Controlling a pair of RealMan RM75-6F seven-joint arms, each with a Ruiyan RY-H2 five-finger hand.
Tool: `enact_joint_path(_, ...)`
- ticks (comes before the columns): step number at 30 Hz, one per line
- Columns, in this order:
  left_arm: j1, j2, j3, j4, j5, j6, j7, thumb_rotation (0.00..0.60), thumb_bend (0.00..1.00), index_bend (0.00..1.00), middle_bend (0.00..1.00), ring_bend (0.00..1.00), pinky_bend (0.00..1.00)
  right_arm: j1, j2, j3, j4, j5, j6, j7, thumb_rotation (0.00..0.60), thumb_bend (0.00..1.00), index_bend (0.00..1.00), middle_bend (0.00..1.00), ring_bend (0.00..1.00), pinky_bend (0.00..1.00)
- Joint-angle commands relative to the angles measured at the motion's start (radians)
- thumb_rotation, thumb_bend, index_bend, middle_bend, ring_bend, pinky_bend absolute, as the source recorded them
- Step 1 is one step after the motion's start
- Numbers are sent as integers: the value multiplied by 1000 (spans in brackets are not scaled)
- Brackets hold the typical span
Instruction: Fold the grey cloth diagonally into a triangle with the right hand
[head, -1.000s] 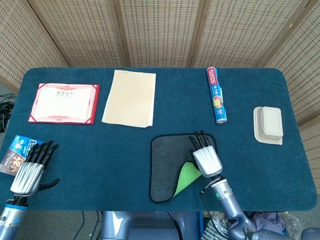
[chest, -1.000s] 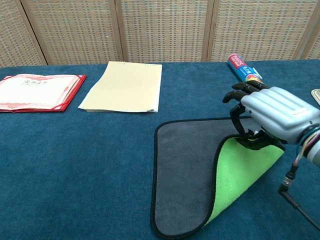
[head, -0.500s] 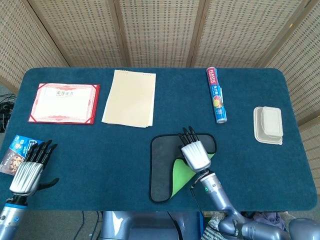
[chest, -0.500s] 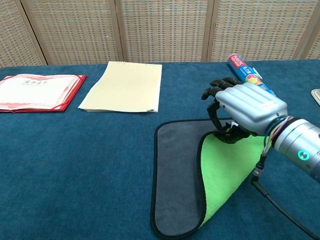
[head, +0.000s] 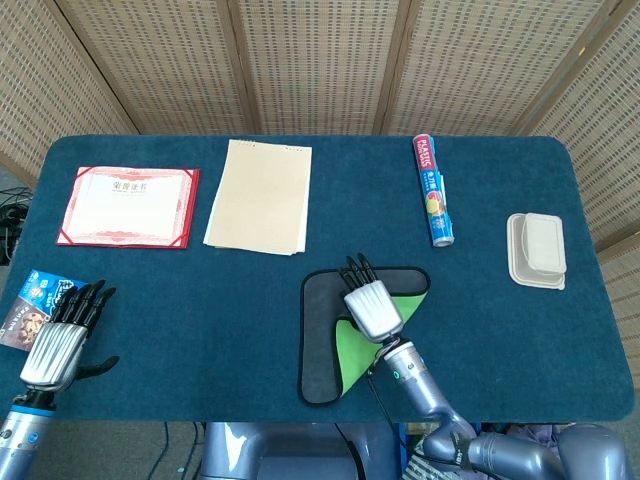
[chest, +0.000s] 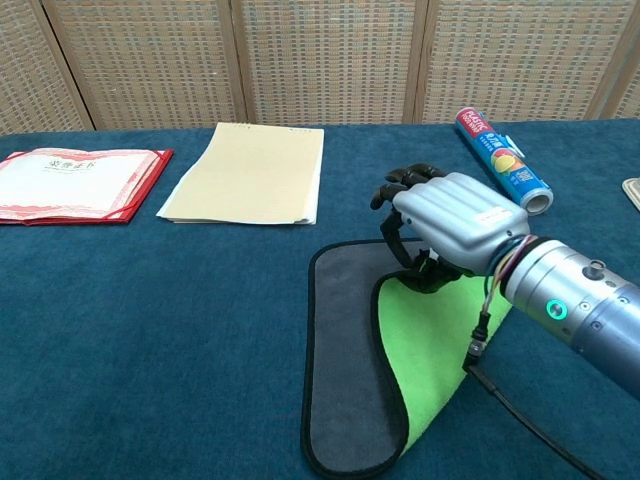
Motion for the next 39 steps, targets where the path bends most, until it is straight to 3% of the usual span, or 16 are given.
enact_joint_path(1, 0, 0, 0, 0, -1, -1, -2, 600, 158, 0, 0, 0, 0, 13, -10, 4, 12, 8, -8, -3, 600, 438, 678, 209, 0, 0)
enact_joint_path(19, -8, -7, 0, 10, -11, -20, -5, 600, 158, 0, 0, 0, 0, 99, -68, 60, 122, 78, -38, 1, 600, 438, 679, 209, 0, 0)
enact_joint_path(39, -10, -11, 5, 9, -8, -22, 2, 600, 157, 0, 0, 0, 0, 141, -78, 59, 155, 127, -40, 3, 600, 439, 681, 209, 0, 0)
